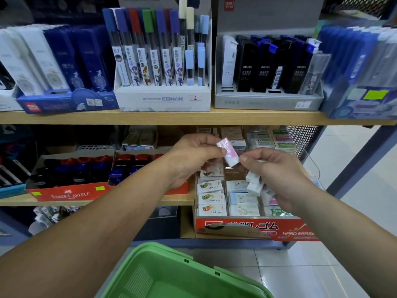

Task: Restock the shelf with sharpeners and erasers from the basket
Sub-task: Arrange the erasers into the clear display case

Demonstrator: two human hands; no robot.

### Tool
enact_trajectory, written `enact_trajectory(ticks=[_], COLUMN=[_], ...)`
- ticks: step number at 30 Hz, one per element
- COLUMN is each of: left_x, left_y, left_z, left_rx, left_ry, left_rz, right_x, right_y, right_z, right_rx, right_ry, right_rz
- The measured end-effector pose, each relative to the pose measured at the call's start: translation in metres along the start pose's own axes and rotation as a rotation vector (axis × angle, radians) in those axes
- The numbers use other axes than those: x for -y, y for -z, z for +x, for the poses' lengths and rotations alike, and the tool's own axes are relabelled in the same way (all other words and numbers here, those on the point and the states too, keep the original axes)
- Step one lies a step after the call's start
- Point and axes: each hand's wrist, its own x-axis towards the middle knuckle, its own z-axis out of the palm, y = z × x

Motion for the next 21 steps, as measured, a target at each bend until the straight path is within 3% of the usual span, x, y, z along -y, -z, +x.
enact_trajectory(ticks=[2, 7, 14, 21], left_x=[0.001, -0.001, -0.001, 0.014], left_y=[0.001, -0.021, -0.072, -0.111], left_z=[-0.001, -0.009, -0.010, 0.003], left_rx=[0.016, 0.241, 0.316, 0.043], left_ry=[0.021, 0.091, -0.049, -0.222], left_rz=[0.088, 0.165, 0.503, 0.752], right_x=[0.001, 0.002, 0.001, -0.017], right_y=[0.006, 0.040, 0.089, 0.119], right_z=[-0.001, -0.007, -0.025, -0.039], right_rx=[-0.026, -0.061, -0.024, -0.096], right_ry=[-0.026, -0.127, -0.198, -0.148], right_rz=[0.017, 0.085, 0.051, 0.166])
